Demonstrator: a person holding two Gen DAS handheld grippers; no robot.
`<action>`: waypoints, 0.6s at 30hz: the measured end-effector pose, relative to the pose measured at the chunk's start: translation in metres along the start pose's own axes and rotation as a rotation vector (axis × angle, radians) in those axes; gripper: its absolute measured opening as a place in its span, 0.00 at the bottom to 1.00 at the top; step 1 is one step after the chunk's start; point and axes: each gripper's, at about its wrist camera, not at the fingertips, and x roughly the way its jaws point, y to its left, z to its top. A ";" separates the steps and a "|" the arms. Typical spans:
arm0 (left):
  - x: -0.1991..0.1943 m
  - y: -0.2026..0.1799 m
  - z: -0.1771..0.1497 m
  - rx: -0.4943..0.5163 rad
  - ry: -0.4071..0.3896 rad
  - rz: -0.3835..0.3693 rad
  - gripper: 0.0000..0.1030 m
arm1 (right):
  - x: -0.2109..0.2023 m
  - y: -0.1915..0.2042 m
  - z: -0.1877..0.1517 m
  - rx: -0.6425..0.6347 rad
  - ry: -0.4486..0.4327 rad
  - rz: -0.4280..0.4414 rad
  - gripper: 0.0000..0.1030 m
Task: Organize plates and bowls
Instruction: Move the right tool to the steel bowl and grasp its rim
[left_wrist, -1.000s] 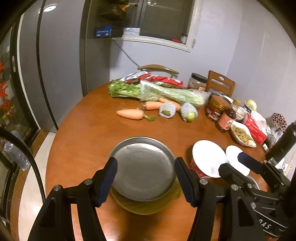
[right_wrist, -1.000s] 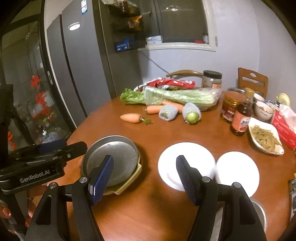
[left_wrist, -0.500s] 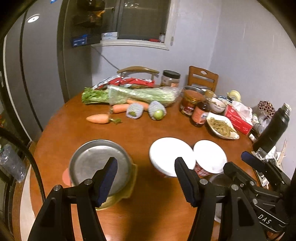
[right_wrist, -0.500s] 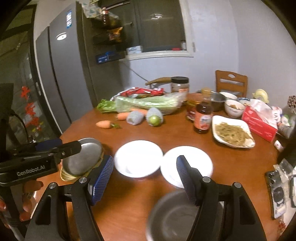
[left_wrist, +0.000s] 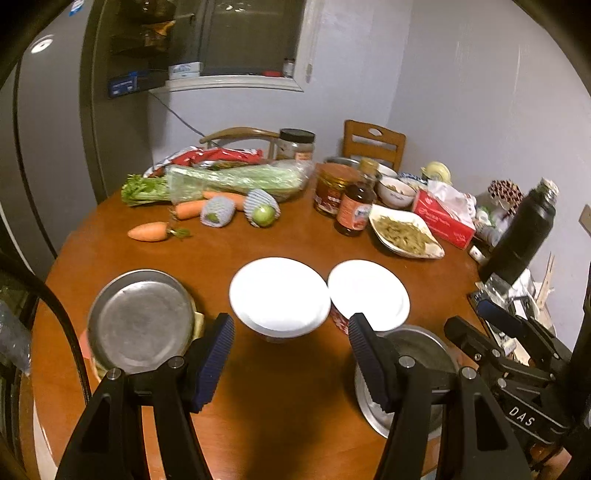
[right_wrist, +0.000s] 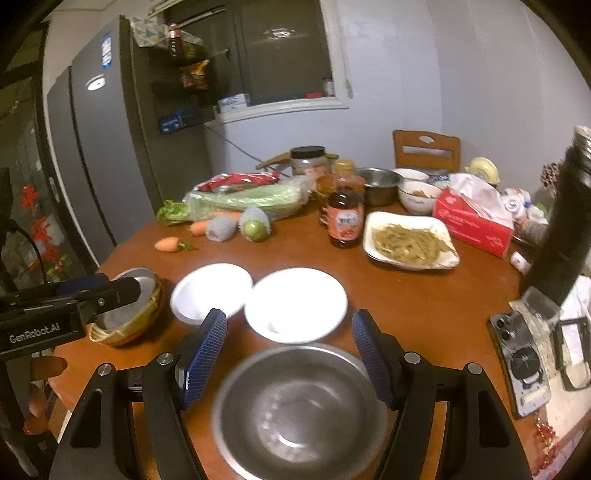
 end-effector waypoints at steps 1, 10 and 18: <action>0.001 -0.003 -0.001 0.004 0.002 -0.004 0.62 | -0.001 -0.004 -0.002 0.005 0.003 -0.005 0.70; 0.014 -0.027 -0.016 0.043 0.040 -0.040 0.62 | -0.004 -0.024 -0.024 0.013 0.043 -0.047 0.70; 0.041 -0.044 -0.038 0.077 0.116 -0.074 0.62 | 0.007 -0.047 -0.047 0.061 0.108 -0.086 0.70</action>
